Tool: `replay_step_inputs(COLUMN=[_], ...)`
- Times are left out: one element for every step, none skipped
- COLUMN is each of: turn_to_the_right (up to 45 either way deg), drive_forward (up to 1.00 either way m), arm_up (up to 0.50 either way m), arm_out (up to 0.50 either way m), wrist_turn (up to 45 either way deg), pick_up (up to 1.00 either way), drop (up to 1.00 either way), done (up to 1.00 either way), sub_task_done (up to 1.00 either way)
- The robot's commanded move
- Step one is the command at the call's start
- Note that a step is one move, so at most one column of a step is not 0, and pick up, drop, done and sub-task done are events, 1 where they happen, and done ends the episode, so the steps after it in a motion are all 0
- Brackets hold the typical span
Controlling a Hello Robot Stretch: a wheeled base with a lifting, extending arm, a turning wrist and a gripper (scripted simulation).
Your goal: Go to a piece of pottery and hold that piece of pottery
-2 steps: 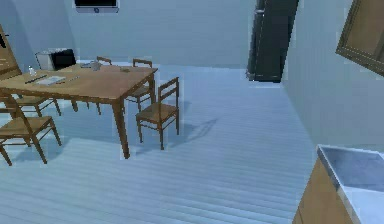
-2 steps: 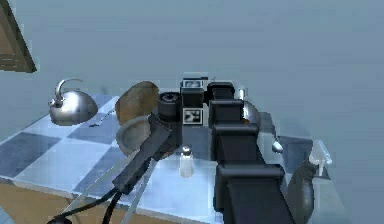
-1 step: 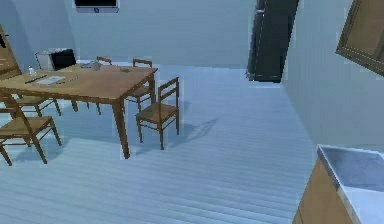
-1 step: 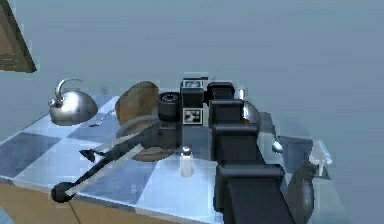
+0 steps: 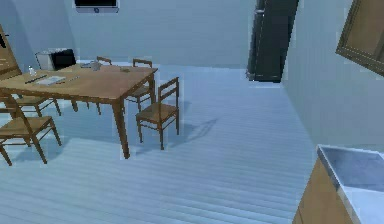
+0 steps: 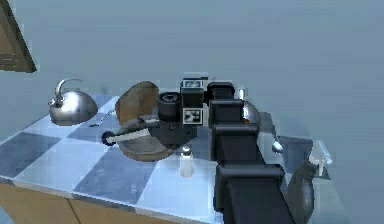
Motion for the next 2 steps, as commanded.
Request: replay_step_inputs(turn_to_the_right=[0.0,0.0], drive_forward=[0.0,0.0], arm_up=[0.0,-0.08], arm_out=[0.0,0.0], wrist_turn=[15.0,0.0], pick_up=[0.0,0.0], drop=[0.0,0.0], done=[0.0,0.0], sub_task_done=[0.0,0.0])
